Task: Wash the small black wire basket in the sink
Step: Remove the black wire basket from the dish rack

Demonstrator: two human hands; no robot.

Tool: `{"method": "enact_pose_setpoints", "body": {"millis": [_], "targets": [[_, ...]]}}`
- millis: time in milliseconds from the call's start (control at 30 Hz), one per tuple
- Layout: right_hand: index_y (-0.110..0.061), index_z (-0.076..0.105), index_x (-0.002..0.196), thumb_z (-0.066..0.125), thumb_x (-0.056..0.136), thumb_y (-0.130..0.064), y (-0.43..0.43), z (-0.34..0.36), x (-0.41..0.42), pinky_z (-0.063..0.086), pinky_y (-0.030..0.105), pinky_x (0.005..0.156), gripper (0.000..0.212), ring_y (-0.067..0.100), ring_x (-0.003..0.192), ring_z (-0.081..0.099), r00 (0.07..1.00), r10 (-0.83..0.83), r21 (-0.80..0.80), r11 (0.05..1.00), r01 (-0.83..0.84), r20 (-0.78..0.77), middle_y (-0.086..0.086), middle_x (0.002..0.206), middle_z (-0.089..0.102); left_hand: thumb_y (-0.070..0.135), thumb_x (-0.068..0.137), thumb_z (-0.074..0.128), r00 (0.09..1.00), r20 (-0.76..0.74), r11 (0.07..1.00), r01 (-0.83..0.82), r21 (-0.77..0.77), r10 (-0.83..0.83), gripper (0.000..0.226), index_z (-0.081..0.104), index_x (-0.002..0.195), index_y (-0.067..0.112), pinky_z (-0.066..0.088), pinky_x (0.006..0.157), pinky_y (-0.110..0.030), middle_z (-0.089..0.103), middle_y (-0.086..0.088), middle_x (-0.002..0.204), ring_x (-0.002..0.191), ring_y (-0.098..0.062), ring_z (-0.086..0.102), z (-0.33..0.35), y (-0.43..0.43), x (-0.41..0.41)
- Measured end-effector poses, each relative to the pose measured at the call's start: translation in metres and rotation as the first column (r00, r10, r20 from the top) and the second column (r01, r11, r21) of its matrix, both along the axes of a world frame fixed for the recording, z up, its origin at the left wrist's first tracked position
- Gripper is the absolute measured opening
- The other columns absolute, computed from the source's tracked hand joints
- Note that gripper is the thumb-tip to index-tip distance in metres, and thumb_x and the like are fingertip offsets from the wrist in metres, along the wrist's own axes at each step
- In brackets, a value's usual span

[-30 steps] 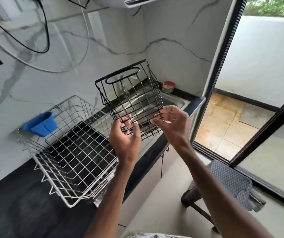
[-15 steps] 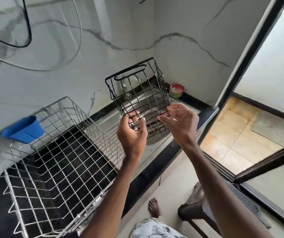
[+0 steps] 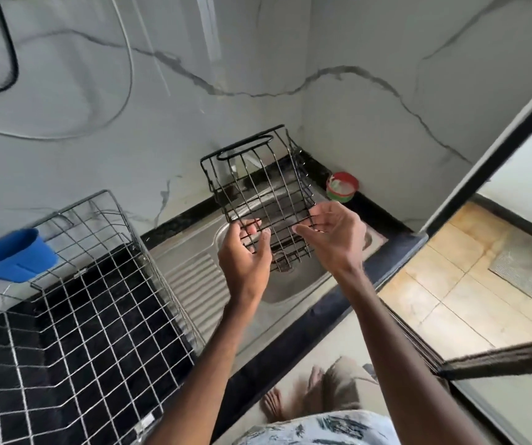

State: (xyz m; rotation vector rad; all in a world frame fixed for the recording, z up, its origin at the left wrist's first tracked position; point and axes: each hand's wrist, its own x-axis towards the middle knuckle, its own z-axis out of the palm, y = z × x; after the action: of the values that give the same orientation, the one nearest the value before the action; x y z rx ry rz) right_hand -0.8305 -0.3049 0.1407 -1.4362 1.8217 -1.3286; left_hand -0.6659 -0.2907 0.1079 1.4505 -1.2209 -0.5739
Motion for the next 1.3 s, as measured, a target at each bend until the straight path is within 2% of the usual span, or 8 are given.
{"method": "enact_pose_setpoints", "body": {"millis": [267, 467, 567, 700, 900, 1067, 1167, 1300], "targets": [[-0.02, 0.073, 0.1, 0.094, 0.067, -0.032, -0.089, -0.015, 0.001, 0.059, 0.02, 0.066, 0.041, 0.001, 0.068, 0.071, 0.959, 0.28, 0.076, 0.956, -0.283, 0.047, -0.009, 0.082, 0.076, 0.024, 0.092, 0.08, 0.965, 0.119, 0.971, -0.237, 0.015, 0.234, 0.022, 0.062, 0.098, 0.014, 0.043, 0.057, -0.021, 0.06, 0.008, 0.084, 0.062, 0.002, 0.05, 0.002, -0.045, -0.004], [-0.017, 0.074, 0.097, 0.092, 0.072, -0.024, -0.162, -0.023, -0.02, 0.06, 0.021, 0.059, 0.032, -0.002, 0.064, 0.072, 0.829, 0.554, 0.169, 0.812, -0.559, 0.076, -0.012, 0.077, 0.074, 0.02, 0.089, 0.084, 0.919, 0.15, 0.92, -0.381, 0.094, 0.365, 0.024, 0.06, 0.096, 0.017, 0.042, 0.059, -0.011, 0.058, 0.013, 0.083, 0.07, 0.015, 0.056, -0.007, -0.081, -0.022], [-0.013, 0.075, 0.094, 0.091, 0.074, -0.023, -0.191, -0.029, -0.033, 0.064, 0.033, 0.07, 0.028, 0.009, 0.069, 0.075, 0.754, 0.646, 0.237, 0.718, -0.654, 0.122, -0.004, 0.079, 0.078, 0.019, 0.09, 0.082, 0.902, 0.144, 0.895, -0.426, 0.133, 0.408, 0.021, 0.064, 0.097, 0.011, 0.055, 0.07, -0.019, 0.067, 0.009, 0.091, 0.076, 0.007, 0.063, -0.012, -0.089, -0.034], [-0.014, 0.076, 0.089, 0.092, 0.071, -0.027, -0.211, -0.03, -0.03, 0.063, 0.026, 0.067, 0.027, 0.007, 0.066, 0.075, 0.682, 0.713, 0.277, 0.631, -0.725, 0.163, -0.006, 0.077, 0.078, 0.021, 0.091, 0.081, 0.87, 0.175, 0.865, -0.485, 0.128, 0.461, 0.023, 0.064, 0.097, 0.008, 0.06, 0.071, -0.043, 0.069, 0.01, 0.093, 0.082, -0.014, 0.068, -0.019, -0.092, -0.041], [-0.019, 0.07, 0.085, 0.089, 0.072, -0.041, -0.222, -0.036, -0.002, 0.049, 0.01, 0.055, 0.032, 0.001, 0.061, 0.064, 0.61, 0.787, 0.358, 0.546, -0.758, 0.091, -0.006, 0.078, 0.072, 0.021, 0.093, 0.08, 0.834, 0.22, 0.821, -0.543, 0.174, 0.505, 0.028, 0.056, 0.09, 0.008, 0.035, 0.05, -0.016, 0.046, 0.014, 0.071, 0.057, 0.0, 0.042, -0.016, -0.085, -0.031], [-0.014, 0.067, 0.117, 0.085, 0.075, -0.048, -0.215, -0.043, 0.015, 0.053, 0.015, 0.07, 0.057, 0.008, 0.088, 0.068, 0.608, 0.793, 0.396, 0.546, -0.738, 0.038, -0.003, 0.11, 0.071, 0.023, 0.089, 0.084, 0.854, 0.216, 0.841, -0.512, 0.177, 0.474, 0.028, 0.061, 0.087, 0.008, 0.042, 0.052, -0.024, 0.065, -0.001, 0.078, 0.062, -0.012, 0.055, -0.028, -0.088, -0.007], [-0.015, 0.053, 0.137, 0.083, 0.078, -0.047, -0.206, -0.042, 0.016, 0.049, 0.016, 0.079, 0.073, 0.013, 0.104, 0.065, 0.649, 0.761, 0.426, 0.584, -0.691, 0.011, 0.002, 0.128, 0.066, 0.02, 0.086, 0.085, 0.863, 0.245, 0.859, -0.485, 0.164, 0.441, 0.035, 0.052, 0.078, 0.016, 0.029, 0.05, -0.014, 0.06, -0.002, 0.071, 0.056, -0.007, 0.043, -0.039, -0.091, 0.001], [-0.019, 0.037, 0.152, 0.085, 0.078, -0.047, -0.192, -0.043, 0.018, 0.048, 0.026, 0.094, 0.092, 0.024, 0.128, 0.056, 0.688, 0.725, 0.417, 0.62, -0.665, 0.02, 0.008, 0.149, 0.051, 0.02, 0.082, 0.086, 0.891, 0.273, 0.883, -0.423, 0.206, 0.363, 0.034, 0.052, 0.076, 0.017, 0.036, 0.056, -0.027, 0.06, -0.002, 0.073, 0.061, -0.011, 0.048, -0.059, -0.092, 0.009]]}}
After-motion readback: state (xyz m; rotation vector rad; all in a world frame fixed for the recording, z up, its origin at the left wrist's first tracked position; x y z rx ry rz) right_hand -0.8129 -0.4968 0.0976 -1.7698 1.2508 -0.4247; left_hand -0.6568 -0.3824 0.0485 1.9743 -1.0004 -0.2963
